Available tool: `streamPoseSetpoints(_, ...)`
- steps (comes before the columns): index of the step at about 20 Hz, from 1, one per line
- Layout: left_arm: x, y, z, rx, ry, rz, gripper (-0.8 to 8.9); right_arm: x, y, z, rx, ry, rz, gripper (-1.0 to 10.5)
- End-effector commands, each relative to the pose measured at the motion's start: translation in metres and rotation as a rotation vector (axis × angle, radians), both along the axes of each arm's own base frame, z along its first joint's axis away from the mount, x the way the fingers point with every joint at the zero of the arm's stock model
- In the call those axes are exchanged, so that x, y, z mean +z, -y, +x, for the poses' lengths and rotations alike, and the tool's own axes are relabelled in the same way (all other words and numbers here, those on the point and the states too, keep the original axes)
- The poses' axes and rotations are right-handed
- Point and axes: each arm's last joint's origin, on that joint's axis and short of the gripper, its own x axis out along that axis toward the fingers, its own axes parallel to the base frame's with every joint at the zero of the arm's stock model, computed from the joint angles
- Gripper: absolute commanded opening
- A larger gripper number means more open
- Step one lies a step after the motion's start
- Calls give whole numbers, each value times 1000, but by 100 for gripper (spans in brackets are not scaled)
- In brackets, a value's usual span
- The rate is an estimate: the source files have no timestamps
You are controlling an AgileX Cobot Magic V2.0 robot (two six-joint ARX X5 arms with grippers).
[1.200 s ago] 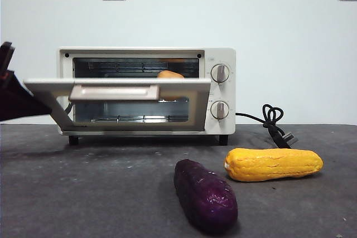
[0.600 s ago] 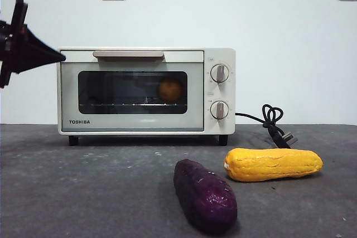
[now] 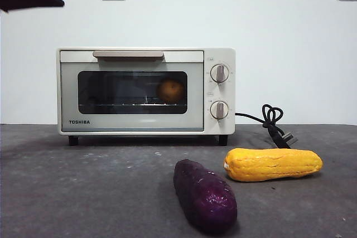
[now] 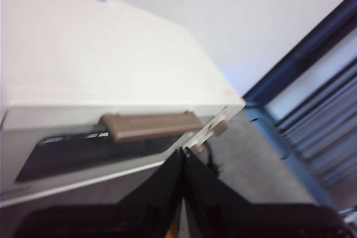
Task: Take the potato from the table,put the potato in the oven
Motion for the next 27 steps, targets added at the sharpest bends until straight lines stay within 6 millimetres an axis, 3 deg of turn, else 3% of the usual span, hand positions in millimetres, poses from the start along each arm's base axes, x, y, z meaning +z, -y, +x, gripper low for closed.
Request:
streamPoseSetpoints(1,10,12,-28,15,39,163,-7,-1,-4,5,20,1,-30,503)
streamPoseSetpoints(8,28,41,-116,44,-19,420,-7,-10,-20,25,103,-64,-87,501)
streamPoseSetpoints(13,31,44,-157,51,-35,490,-8,-15,-31,34,243,-133,-52,501)
streamPoseSetpoints(16,29,42,-166,49,-64,511,-8,-16,-32,36,242,-141,-56,475)
streamPoseSetpoints(17,28,42,-167,46,-69,511,-8,-16,-32,36,243,-141,-56,369)
streamPoseSetpoints(19,28,42,-167,44,-72,511,-8,-16,-32,36,242,-141,-56,36)
streamPoseSetpoints(20,28,42,-167,44,-71,511,-8,-16,-32,36,242,-141,-56,-8)
streamPoseSetpoints(27,28,42,-166,44,-76,512,-4,-16,-32,36,235,-141,-55,1)
